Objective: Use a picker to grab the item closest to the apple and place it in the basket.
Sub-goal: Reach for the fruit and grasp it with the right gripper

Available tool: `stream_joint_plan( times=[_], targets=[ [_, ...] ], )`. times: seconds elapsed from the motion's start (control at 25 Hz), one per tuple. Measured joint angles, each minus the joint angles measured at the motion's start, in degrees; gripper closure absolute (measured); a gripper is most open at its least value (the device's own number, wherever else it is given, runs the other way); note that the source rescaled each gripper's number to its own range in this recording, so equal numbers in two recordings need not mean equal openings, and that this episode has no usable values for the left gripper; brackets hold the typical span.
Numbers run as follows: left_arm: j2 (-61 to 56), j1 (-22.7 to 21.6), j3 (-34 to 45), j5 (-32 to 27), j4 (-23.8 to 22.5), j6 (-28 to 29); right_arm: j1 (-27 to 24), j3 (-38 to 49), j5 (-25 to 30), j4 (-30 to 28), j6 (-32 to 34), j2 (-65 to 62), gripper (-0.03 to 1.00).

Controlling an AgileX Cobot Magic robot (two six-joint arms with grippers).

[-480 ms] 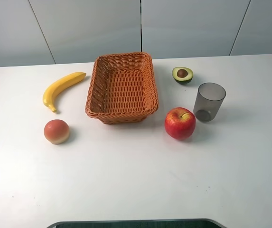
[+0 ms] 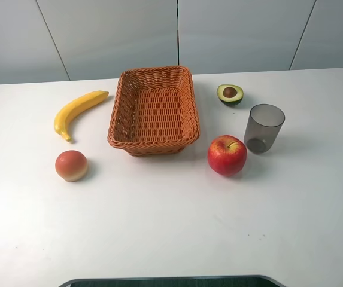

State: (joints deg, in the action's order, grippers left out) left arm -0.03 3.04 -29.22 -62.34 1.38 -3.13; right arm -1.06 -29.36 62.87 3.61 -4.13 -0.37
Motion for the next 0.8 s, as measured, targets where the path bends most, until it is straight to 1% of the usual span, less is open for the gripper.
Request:
stream_joint_plan(
  times=[0.8],
  targets=[
    [0.00, 0.00, 0.00, 0.00, 0.00, 0.00, 0.00, 0.00, 0.00, 0.00, 0.00, 0.00, -0.03]
  ],
)
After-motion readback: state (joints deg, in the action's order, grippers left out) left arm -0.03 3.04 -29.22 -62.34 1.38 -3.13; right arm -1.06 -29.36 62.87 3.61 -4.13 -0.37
